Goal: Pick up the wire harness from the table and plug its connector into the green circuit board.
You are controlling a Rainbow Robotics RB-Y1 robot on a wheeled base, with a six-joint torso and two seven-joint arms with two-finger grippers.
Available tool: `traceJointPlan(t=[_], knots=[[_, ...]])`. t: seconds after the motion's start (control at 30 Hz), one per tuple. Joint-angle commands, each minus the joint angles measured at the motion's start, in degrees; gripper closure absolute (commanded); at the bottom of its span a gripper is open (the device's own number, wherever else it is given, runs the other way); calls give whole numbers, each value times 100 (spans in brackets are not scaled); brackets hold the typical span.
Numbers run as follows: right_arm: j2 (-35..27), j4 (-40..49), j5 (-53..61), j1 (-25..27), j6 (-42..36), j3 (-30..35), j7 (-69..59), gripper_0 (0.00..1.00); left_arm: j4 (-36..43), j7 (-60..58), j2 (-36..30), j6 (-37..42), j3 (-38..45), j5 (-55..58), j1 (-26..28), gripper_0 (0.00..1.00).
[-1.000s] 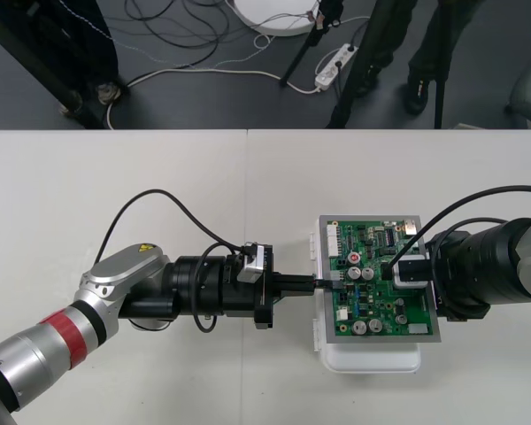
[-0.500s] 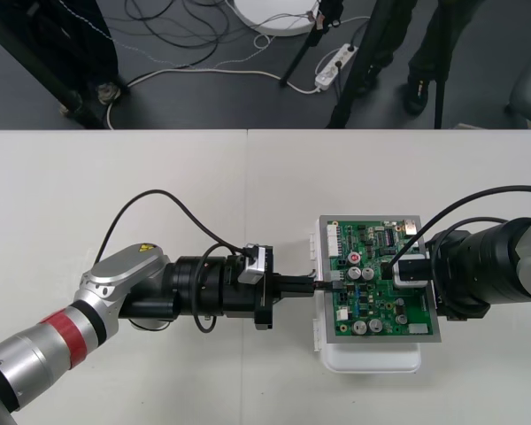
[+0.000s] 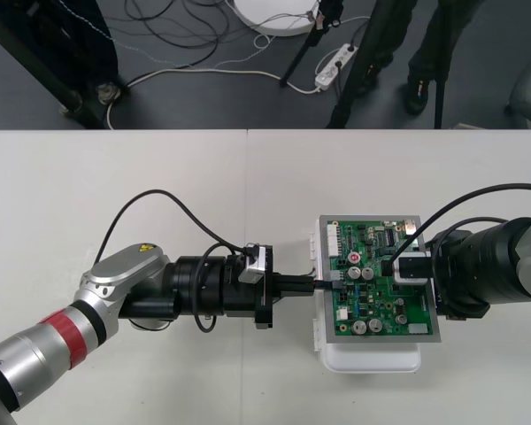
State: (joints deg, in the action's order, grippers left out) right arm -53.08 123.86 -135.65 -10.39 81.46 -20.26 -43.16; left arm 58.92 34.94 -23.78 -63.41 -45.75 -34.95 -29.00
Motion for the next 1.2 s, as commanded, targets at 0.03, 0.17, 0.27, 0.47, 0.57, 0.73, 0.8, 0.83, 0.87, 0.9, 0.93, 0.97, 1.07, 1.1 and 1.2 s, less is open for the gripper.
traceJointPlan(t=[0.03, 0.17, 0.27, 0.47, 0.57, 0.73, 0.8, 0.83, 0.87, 0.9, 0.93, 0.97, 1.07, 1.1, 1.2], knots=[[96, 182, 3, -165, -34, -48, -299, 0, 260, 452, 171, 233, -136, 94, -238, 100], [105, 182, 12, -165, -34, -48, -325, 0, 286, 461, 171, 233, -136, 120, -238, 100], [105, 182, 12, -165, -34, -48, -334, 0, 304, 452, 171, 233, -136, 120, -238, 100], [105, 182, 12, -165, -34, -48, -334, 0, 313, 452, 189, 233, -136, 120, -238, 100], [105, 182, 21, -165, -34, -48, -325, 0, 322, 452, 215, 233, -136, 120, -238, 100], [105, 182, 21, -165, -43, -48, -299, 0, 366, 444, 242, 233, -145, 120, -238, 100], [105, 191, 21, -165, -52, -48, -290, 0, 357, 435, 242, 233, -145, 120, -238, 100], [105, 182, 21, -165, -52, -48, -290, 0, 357, 444, 233, 224, -145, 120, -238, 100], [114, 182, 21, -157, -52, -48, -281, 0, 366, 444, 224, 233, -145, 120, -238, 100], [114, 182, 21, -165, -52, -48, -281, 0, 357, 435, 207, 233, -136, 120, -238, 100], [114, 182, 12, -165, -52, -48, -281, 0, 357, 435, 198, 233, -145, 120, -238, 100], [123, 182, 12, -165, -52, -48, -281, 0, 366, 444, 180, 233, -136, 120, -238, 100], [131, 182, 3, -165, -52, -48, -272, 0, 366, 435, 101, 233, -136, 120, -238, 100], [140, 182, 3, -165, -52, -48, -264, 0, 357, 444, 66, 233, -136, 120, -229, 100], [140, 182, 3, -165, -60, -48, -255, 0, 357, 444, -48, 224, -145, 120, -176, 100]])
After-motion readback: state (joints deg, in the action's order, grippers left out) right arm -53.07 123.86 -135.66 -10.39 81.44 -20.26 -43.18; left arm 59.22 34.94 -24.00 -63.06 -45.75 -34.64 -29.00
